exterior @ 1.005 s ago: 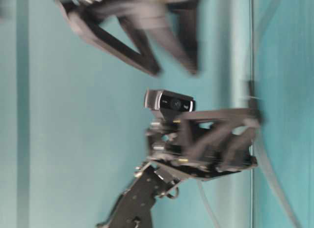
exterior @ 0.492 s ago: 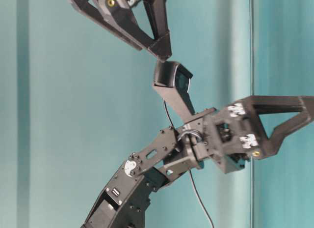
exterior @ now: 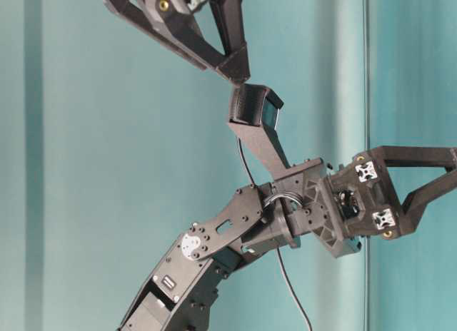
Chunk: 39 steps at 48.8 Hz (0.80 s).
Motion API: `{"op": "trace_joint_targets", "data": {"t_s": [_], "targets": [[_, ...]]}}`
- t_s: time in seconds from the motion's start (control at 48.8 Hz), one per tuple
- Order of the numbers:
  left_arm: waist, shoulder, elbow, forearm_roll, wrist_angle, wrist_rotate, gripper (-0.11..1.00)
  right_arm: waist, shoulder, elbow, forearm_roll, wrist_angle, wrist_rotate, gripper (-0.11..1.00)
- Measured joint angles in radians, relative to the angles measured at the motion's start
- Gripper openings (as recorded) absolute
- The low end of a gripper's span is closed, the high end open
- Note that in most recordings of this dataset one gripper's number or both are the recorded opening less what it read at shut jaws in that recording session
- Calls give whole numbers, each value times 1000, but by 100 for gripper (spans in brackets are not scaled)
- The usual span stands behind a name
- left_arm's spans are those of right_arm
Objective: Insert the USB using both arms.
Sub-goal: 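Open both grippers, release the joined cable, and withdraw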
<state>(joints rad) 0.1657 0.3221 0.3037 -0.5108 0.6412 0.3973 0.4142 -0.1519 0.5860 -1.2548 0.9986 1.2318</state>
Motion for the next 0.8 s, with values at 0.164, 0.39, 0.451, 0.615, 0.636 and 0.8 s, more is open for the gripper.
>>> {"op": "trace_joint_targets", "data": {"t_s": [0.164, 0.39, 0.451, 0.615, 0.636, 0.8], "targets": [[0, -18, -2, -2, -2, -6, 85, 0, 0, 0, 3, 0, 2, 78], [0, -155, 63, 0, -32, -6, 81, -9, -26, 15, 44, -15, 23, 78], [0, -212, 95, 0, -57, -11, 81, -23, -38, 29, 48, -46, 40, 78], [0, -400, 225, 0, -196, -41, 81, -97, -77, 84, 48, -187, 100, 78], [0, -428, 249, 0, -222, -41, 81, -107, -81, 92, 49, -206, 106, 78], [-23, -614, 413, 3, -414, -6, 81, -204, -95, 141, 49, -382, 140, 78]]}}
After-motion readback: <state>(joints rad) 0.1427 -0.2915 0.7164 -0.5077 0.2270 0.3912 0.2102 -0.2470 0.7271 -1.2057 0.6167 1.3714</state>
